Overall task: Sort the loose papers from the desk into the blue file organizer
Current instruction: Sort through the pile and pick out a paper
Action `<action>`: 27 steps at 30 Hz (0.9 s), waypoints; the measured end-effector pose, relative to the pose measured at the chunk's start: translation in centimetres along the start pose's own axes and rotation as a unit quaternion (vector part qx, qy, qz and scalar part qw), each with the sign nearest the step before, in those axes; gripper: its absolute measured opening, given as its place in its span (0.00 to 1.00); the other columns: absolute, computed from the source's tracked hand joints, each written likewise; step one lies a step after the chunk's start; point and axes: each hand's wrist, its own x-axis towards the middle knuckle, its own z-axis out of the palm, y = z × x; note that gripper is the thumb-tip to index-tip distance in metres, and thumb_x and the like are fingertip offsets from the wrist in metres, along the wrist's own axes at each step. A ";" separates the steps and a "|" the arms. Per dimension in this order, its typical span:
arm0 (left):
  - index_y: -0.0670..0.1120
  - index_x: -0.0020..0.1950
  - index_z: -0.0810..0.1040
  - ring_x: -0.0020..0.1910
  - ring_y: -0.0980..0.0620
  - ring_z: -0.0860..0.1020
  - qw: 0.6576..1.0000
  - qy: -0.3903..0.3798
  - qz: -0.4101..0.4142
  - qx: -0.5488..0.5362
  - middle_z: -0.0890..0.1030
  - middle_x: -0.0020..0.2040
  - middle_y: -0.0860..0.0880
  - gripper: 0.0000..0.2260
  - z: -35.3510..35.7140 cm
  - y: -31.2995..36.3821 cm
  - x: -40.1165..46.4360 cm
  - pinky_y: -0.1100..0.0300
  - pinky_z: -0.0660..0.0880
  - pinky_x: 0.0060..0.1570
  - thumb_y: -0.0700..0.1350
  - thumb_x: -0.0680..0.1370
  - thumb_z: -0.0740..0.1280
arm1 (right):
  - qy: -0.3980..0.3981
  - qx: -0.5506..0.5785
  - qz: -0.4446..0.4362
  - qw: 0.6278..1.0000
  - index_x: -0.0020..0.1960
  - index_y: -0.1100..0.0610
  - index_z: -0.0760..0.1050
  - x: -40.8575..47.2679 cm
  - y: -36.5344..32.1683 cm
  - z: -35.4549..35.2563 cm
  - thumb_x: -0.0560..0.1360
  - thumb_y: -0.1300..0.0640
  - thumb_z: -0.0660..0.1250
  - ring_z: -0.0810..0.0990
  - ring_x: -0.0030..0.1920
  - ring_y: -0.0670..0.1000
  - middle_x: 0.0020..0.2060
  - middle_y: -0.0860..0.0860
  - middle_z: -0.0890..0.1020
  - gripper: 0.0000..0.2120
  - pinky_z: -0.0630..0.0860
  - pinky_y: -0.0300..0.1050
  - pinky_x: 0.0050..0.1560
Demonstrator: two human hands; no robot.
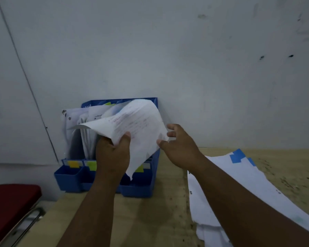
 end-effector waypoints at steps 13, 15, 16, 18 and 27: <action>0.45 0.69 0.72 0.58 0.66 0.71 0.943 -0.015 0.232 0.240 0.76 0.58 0.52 0.21 -3.5 -1.9 2.2 0.65 0.75 0.56 0.33 0.76 0.66 | -0.116 0.080 -0.033 0.989 0.80 0.51 0.56 4.0 -2.9 7.8 0.83 0.50 0.63 0.68 0.65 0.43 0.65 0.44 0.70 0.29 0.66 0.36 0.60; 0.42 0.61 0.76 0.52 0.57 0.77 0.940 -0.025 0.217 0.262 0.79 0.51 0.49 0.14 -3.6 -1.5 2.7 0.58 0.81 0.50 0.36 0.76 0.64 | -0.121 0.126 -0.004 0.985 0.81 0.50 0.53 4.6 -3.3 8.6 0.83 0.46 0.61 0.68 0.70 0.46 0.72 0.48 0.68 0.31 0.68 0.42 0.66; 0.39 0.59 0.78 0.49 0.52 0.79 0.940 -0.029 0.199 0.277 0.81 0.48 0.46 0.12 -3.6 -1.3 2.9 0.53 0.83 0.47 0.37 0.76 0.64 | -0.127 0.146 0.014 0.981 0.81 0.49 0.53 4.9 -3.4 8.9 0.83 0.45 0.60 0.68 0.72 0.50 0.74 0.50 0.67 0.31 0.68 0.47 0.70; 0.36 0.58 0.79 0.47 0.45 0.80 0.936 -0.041 0.166 0.308 0.83 0.46 0.43 0.12 -3.6 -1.4 3.5 0.53 0.82 0.46 0.36 0.76 0.64 | -0.146 0.167 0.042 0.974 0.81 0.49 0.54 5.4 -3.4 9.7 0.83 0.43 0.58 0.68 0.73 0.53 0.76 0.50 0.65 0.30 0.67 0.54 0.73; 0.42 0.55 0.80 0.49 0.48 0.80 0.938 0.027 0.092 0.333 0.82 0.48 0.46 0.11 -1.8 -3.4 5.9 0.59 0.74 0.45 0.48 0.83 0.62 | -0.163 0.169 0.068 0.970 0.79 0.51 0.61 6.7 -3.9 11.5 0.84 0.44 0.57 0.69 0.73 0.53 0.76 0.50 0.67 0.26 0.68 0.57 0.73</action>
